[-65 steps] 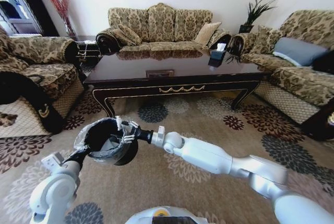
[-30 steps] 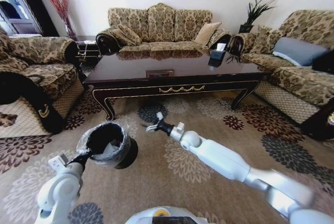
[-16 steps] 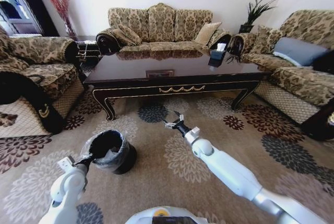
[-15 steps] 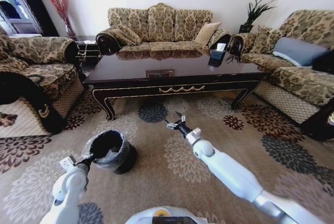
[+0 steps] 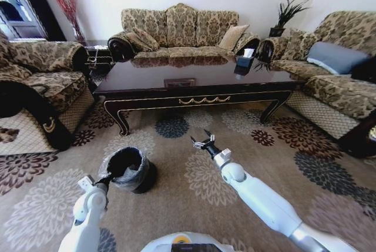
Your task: Move to the front of the table and pick up the trash from the floor, then place it into the trash bin.
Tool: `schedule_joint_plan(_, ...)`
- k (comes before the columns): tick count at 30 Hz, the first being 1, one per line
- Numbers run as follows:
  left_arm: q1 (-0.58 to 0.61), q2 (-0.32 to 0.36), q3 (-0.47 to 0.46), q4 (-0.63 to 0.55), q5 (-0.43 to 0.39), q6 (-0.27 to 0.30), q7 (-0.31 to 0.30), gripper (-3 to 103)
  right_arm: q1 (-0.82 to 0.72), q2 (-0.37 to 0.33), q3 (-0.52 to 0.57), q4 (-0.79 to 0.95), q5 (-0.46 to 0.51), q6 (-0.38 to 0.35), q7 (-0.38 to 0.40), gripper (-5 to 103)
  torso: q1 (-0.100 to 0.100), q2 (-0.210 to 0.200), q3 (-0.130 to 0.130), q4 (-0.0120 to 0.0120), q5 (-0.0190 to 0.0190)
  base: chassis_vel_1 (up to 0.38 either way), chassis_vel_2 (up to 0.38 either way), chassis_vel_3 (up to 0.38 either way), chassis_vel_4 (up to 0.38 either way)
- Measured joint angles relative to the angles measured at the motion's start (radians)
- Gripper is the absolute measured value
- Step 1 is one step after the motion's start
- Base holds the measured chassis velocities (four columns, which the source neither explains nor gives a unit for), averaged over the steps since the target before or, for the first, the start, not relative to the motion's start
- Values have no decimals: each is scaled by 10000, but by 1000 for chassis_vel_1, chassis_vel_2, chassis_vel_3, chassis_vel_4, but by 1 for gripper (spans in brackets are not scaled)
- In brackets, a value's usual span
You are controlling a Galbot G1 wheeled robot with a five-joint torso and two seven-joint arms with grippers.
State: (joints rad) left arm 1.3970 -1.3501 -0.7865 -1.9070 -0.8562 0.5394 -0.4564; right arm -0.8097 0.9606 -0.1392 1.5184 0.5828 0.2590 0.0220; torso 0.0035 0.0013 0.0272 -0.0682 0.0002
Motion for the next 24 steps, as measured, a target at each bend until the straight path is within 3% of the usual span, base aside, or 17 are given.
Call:
schedule_joint_plan(2,242,117,-149,-370,24,-87,37,21,-54,48,83,33,-20,0,37,100,0,0,0,-1,-3,0,0,0,0)
schedule_joint_plan(4,365,183,-203,-559,48,-114,90,21,-108,74,134,70,-22,-2,65,100,0,0,0,0,-1,0,0,0,0)
schedule_joint_plan(5,552,287,-300,-845,156,-177,135,32,-241,124,227,181,-15,-31,140,100,0,0,0,3,1,0,0,0,0)
schedule_joint_plan(6,726,368,-385,-1127,331,-240,190,32,-355,154,309,282,8,-64,198,100,0,0,0,5,0,0,0,0,0)
schedule_joint_plan(8,963,461,-512,-1577,567,-345,260,42,-529,190,457,454,40,-107,249,100,0,0,0,4,0,0,0,0,0)
schedule_joint_plan(10,1123,515,-598,-1884,663,-392,274,42,-616,196,550,538,49,-122,267,100,0,0,0,3,0,0,0,0,0)
schedule_joint_plan(11,1405,595,-721,-2448,738,-418,279,53,-784,192,744,715,78,-148,289,100,0,0,0,1,0,0,0,0,0)
schedule_joint_plan(12,1593,639,-791,-2821,777,-418,270,53,-877,176,880,826,103,-168,312,100,0,0,0,1,1,0,0,0,0)
schedule_joint_plan(16,2060,701,-940,-3661,935,-325,107,70,-1147,87,1291,1151,158,-245,396,100,-1,0,0,1,-1,0,0,0,0)
schedule_joint_plan(20,2678,557,-1154,-4413,1611,-453,-91,85,-1661,-46,2029,1837,268,-376,616,100,0,0,0,0,-1,0,0,0,0)
schedule_joint_plan(21,2678,557,-1154,-4413,1611,-453,-91,85,-1661,-46,2029,1837,268,-376,616,100,0,0,0,0,-1,0,0,0,0)
schedule_joint_plan(23,2927,449,-1212,-4614,1961,-785,-55,91,-1896,-86,2399,2151,286,-465,893,100,-1,0,0,2,-2,0,0,0,0)
schedule_joint_plan(24,3259,296,-1243,-4774,2935,-1631,122,96,-2211,-145,2852,2534,290,-537,1284,100,0,1,0,2,0,0,0,0,0)
